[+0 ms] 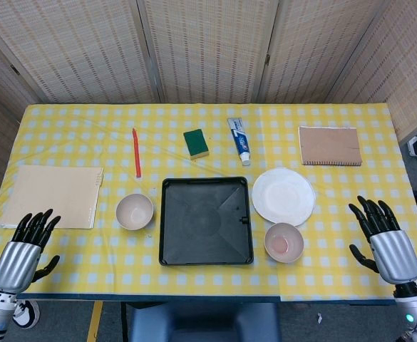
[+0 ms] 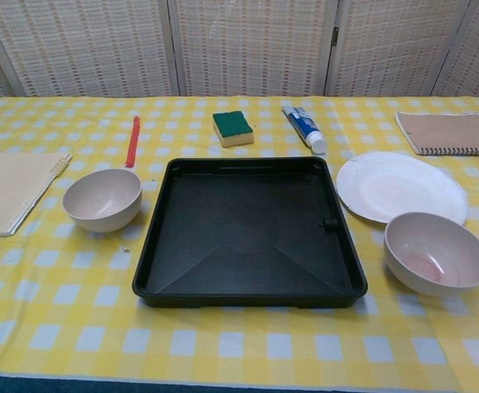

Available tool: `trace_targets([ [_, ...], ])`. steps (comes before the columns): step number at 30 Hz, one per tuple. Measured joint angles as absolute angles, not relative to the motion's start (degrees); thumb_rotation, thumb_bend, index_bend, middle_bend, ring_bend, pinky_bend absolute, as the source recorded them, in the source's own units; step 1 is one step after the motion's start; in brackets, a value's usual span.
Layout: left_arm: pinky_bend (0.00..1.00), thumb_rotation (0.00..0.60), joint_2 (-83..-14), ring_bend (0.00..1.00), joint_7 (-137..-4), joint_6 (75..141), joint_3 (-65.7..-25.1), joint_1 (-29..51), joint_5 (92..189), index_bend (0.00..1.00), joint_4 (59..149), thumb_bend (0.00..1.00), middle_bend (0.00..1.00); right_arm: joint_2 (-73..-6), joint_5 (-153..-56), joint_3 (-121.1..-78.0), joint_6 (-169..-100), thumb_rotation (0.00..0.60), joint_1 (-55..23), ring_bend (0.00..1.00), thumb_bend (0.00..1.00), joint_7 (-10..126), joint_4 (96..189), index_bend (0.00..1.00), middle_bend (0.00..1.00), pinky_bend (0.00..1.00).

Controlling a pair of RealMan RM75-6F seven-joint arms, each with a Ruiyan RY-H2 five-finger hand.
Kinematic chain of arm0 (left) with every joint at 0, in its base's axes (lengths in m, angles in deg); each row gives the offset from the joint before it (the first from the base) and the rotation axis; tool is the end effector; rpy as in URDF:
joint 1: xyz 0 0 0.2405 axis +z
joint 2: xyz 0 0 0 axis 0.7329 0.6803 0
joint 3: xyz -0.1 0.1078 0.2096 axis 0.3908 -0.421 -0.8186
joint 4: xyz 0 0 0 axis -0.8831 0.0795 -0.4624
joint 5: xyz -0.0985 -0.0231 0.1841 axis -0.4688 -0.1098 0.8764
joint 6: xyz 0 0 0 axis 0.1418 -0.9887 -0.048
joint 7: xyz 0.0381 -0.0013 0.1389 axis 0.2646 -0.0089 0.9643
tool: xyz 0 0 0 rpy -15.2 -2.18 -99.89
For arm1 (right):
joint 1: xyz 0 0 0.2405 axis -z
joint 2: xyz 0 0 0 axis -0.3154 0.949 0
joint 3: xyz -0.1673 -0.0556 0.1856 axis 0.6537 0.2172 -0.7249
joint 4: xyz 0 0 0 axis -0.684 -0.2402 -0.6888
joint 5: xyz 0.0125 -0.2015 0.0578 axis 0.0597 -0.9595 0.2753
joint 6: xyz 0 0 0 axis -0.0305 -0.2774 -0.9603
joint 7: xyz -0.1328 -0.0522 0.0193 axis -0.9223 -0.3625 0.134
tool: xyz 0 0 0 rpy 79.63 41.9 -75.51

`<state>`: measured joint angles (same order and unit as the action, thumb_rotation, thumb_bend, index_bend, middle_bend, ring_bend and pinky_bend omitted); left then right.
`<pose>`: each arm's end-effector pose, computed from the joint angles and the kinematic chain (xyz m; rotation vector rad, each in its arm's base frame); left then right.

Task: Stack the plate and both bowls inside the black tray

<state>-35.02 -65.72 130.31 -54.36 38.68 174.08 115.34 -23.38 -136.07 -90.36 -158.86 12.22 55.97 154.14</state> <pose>-0.3024 0.1870 0.1243 -1.6049 -0.7106 -0.9021 -0.3050 -0.1812 0.1473 1.5336 -0.7515 0.9531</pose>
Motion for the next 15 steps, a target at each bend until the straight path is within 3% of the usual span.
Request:
trace_targets([
  [15, 0.00, 0.600, -35.6, 0.00, -66.3, 129.7, -55.5, 37.8, 176.5, 0.00, 114.9, 0.34, 0.00, -23.1, -136.8, -89.8, -159.7, 0.600, 12.9, 0.00, 0.33, 56.5, 154.2, 0.00, 0.00, 0.00],
])
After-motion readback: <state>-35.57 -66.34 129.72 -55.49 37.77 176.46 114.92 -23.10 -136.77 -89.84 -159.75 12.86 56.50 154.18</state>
